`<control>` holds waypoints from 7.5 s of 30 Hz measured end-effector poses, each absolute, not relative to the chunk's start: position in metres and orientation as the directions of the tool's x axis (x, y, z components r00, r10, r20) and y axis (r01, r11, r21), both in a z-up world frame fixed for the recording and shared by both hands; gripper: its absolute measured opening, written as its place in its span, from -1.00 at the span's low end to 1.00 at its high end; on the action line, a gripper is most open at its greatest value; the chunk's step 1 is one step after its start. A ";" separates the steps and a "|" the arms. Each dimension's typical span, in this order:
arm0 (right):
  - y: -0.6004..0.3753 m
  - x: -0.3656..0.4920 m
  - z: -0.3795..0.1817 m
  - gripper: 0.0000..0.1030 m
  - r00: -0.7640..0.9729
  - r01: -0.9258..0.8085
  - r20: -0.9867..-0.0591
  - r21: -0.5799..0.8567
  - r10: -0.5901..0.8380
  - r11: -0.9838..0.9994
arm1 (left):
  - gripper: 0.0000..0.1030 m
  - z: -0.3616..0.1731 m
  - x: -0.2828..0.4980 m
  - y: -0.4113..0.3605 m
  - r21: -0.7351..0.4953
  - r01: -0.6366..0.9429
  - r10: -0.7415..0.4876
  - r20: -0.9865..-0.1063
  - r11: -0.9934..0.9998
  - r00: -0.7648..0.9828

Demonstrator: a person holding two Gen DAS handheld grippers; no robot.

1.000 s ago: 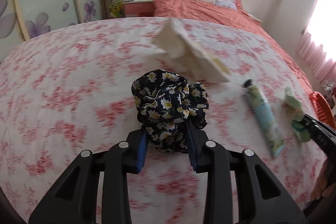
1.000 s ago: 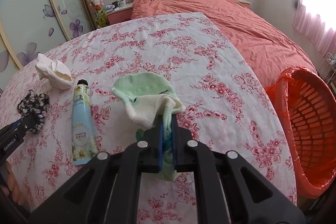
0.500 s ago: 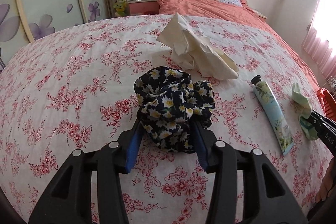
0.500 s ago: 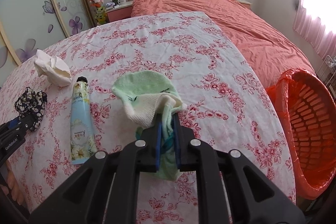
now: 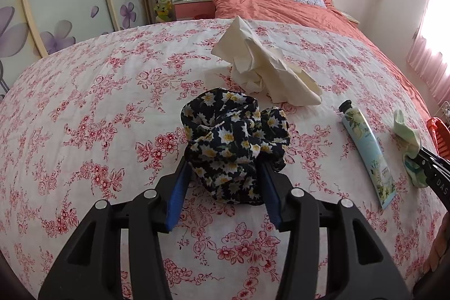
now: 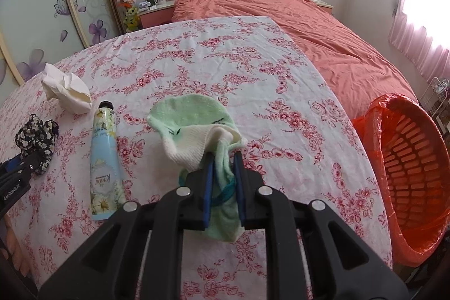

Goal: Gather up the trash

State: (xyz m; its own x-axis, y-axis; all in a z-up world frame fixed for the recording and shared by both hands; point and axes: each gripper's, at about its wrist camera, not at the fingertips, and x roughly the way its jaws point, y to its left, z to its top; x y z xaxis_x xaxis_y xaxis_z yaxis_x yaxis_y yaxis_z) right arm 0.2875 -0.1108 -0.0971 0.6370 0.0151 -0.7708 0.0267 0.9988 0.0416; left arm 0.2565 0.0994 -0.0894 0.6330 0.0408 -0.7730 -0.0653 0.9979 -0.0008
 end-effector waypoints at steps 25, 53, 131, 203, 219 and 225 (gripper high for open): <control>-0.113 0.288 -0.097 -0.57 0.637 0.041 -0.771 0.039 0.004 0.998 | 0.02 -0.089 0.256 0.102 -0.006 -0.074 0.042 -0.774 0.997 0.632; -0.090 0.295 -0.094 -0.01 0.617 -0.095 -0.778 0.078 0.120 0.992 | 0.05 -0.089 0.269 0.092 -0.010 0.023 -0.022 -0.774 1.000 0.633; -0.330 0.205 -0.031 0.32 0.768 0.131 -0.641 0.176 0.012 0.976 | 0.63 -0.036 0.251 -0.142 0.031 0.395 -0.256 -0.714 0.918 0.651; -0.106 0.255 -0.093 -0.42 0.636 -0.047 -0.769 0.052 0.070 0.998 | 0.02 -0.069 0.253 0.071 -0.094 0.256 -0.232 -0.776 0.962 0.586; -0.103 0.260 -0.095 -0.38 0.636 -0.035 -0.770 0.037 0.051 0.999 | 0.24 -0.088 0.257 0.058 -0.045 0.109 -0.103 -0.786 0.993 0.610; -0.103 0.265 -0.095 -0.38 0.636 -0.025 -0.771 0.030 0.039 0.999 | 0.25 -0.087 0.253 0.058 -0.033 0.089 -0.081 -0.782 0.996 0.617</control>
